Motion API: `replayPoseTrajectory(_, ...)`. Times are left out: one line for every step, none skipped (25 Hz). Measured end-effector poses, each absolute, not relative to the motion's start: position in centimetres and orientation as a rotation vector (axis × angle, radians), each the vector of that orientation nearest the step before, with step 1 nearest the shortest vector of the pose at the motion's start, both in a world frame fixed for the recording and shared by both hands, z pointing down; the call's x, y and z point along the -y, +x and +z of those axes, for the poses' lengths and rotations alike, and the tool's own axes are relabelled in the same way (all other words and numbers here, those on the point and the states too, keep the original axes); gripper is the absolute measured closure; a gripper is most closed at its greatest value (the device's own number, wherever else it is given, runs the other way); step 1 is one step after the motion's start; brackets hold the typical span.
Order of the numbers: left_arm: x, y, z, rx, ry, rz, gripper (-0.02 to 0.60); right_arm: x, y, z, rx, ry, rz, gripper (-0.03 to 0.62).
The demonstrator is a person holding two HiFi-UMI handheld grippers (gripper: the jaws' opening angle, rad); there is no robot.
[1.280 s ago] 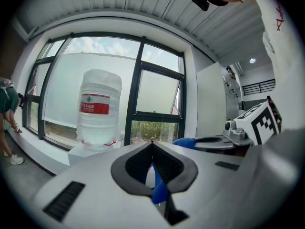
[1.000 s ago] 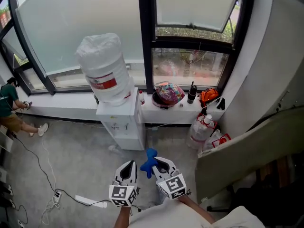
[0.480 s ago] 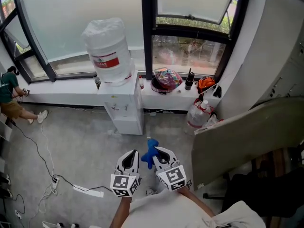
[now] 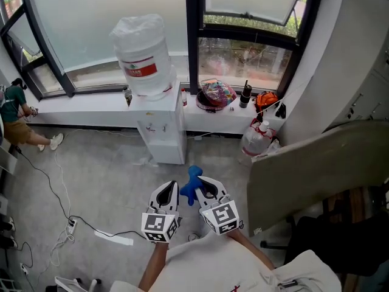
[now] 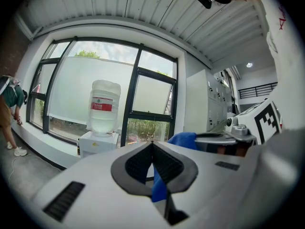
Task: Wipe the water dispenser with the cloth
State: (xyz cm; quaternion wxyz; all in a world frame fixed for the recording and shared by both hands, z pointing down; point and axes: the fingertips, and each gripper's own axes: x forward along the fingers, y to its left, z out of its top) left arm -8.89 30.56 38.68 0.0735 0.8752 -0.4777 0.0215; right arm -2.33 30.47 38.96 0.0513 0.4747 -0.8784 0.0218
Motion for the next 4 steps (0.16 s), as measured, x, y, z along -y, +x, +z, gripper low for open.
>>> replayPoseTrajectory(-30.57, -8.91, 38.60, 1.434, 2.628, 0.065, 0.570, -30.46, -2.37, 38.84, 2.674, 1.444, 0.065, 0.565)
replayPoseTrajectory(-30.61, -8.95, 38.54, 1.434, 2.626, 0.066, 0.569, -30.47, -2.40, 38.75, 2.676, 1.442, 0.067, 0.565)
replayPoseTrajectory(-30.66, -9.00, 38.49, 1.434, 2.624, 0.067, 0.570, -30.49, -2.44, 38.68, 2.676, 1.441, 0.069, 0.565)
replayPoseTrajectory(-30.71, -9.05, 38.45, 1.433, 2.622, 0.067, 0.570, -30.51, -2.47, 38.62, 2.677, 1.440, 0.072, 0.565)
